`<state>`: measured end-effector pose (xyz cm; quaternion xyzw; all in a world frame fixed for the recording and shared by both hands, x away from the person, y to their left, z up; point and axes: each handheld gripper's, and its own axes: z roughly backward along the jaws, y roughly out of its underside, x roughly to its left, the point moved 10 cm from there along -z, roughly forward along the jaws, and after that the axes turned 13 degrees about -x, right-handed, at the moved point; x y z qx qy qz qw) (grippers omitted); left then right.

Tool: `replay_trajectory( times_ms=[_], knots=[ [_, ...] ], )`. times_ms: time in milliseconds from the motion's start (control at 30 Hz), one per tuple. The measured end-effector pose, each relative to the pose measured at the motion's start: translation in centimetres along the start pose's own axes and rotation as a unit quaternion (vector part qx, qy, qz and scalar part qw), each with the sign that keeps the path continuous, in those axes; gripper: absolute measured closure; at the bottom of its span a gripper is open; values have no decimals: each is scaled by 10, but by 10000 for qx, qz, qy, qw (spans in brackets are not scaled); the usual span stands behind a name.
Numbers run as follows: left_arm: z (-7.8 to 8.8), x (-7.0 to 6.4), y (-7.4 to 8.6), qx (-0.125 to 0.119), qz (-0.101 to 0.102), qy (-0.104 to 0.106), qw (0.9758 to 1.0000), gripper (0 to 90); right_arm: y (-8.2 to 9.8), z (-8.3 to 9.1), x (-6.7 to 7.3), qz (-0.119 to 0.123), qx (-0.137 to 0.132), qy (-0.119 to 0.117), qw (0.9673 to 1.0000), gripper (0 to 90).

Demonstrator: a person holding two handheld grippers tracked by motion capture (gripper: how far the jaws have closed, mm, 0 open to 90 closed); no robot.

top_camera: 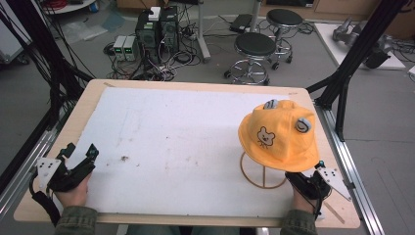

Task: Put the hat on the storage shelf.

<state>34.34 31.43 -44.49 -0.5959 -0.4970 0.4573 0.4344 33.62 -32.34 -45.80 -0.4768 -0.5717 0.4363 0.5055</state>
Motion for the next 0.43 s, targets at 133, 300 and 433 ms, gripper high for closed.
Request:
replay_trajectory(
  times_ms=[133,300,433],
  knots=[
    [-1,-1,1,15,71,24,10000,283,0,-1,0,-45,-8,8,10000,128],
    [-1,0,1,-14,153,28,9999,284,1,0,-3,-74,9,45,10000,128],
    [-1,1,1,-32,177,38,9998,284,0,0,-5,-101,-7,74,9999,128]
  ],
)
